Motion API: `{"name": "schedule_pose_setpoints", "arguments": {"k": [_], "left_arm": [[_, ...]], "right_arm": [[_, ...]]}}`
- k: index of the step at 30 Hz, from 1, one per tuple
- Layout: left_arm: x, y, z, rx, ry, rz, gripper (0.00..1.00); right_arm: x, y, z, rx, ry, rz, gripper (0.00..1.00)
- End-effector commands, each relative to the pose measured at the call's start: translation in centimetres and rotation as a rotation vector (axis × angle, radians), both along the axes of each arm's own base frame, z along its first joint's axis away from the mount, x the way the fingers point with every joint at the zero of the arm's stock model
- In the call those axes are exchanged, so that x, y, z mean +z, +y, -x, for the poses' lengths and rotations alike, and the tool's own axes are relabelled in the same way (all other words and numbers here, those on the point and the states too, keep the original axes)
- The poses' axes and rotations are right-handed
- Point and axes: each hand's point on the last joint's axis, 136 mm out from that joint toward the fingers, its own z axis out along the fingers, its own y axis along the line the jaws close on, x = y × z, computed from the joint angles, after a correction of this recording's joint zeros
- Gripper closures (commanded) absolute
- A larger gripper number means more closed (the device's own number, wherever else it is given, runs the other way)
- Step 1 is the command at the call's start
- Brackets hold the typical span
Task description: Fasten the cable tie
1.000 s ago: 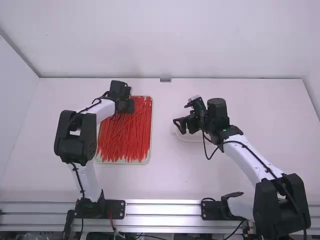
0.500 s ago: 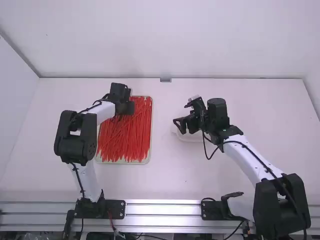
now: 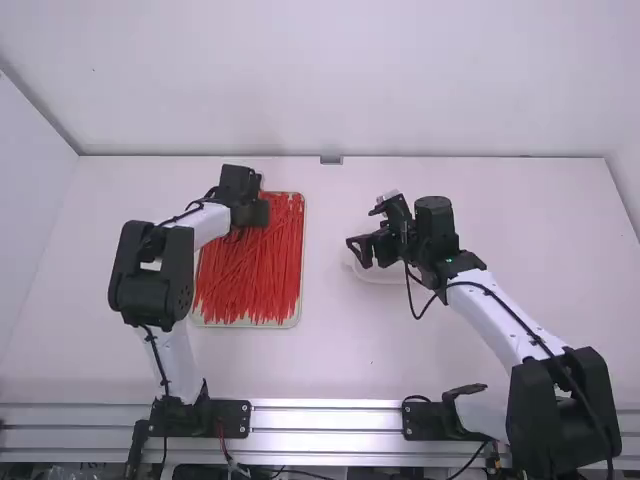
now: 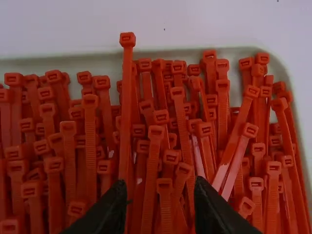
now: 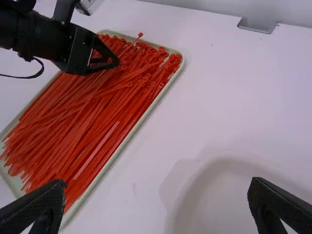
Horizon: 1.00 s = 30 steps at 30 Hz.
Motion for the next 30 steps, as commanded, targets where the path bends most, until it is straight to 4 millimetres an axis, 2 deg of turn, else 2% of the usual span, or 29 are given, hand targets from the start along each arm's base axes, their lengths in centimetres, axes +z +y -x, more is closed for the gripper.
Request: {"name": "schedule_pose_setpoints", "arguments": {"k": [1,12,15,30], "left_arm": [[-2.04,0.08,0.67,0.017,0.046,0.005,0.63],[-2.54,0.07,0.5,0.023,0.046,0.009,0.64],[-2.54,0.05,0.49,0.023,0.046,0.009,0.7],[-2.59,0.07,0.57,0.023,0.05,0.009,0.85]], "right_arm": [[0.89,0.39,-0.43,0.009,-0.02,-0.006,0.0],[0.88,0.25,-0.5,0.005,-0.02,-0.006,0.0],[0.89,0.26,-0.5,0.005,-0.02,-0.006,0.0],[0.88,0.26,-0.5,0.005,-0.02,-0.006,0.0]]}}
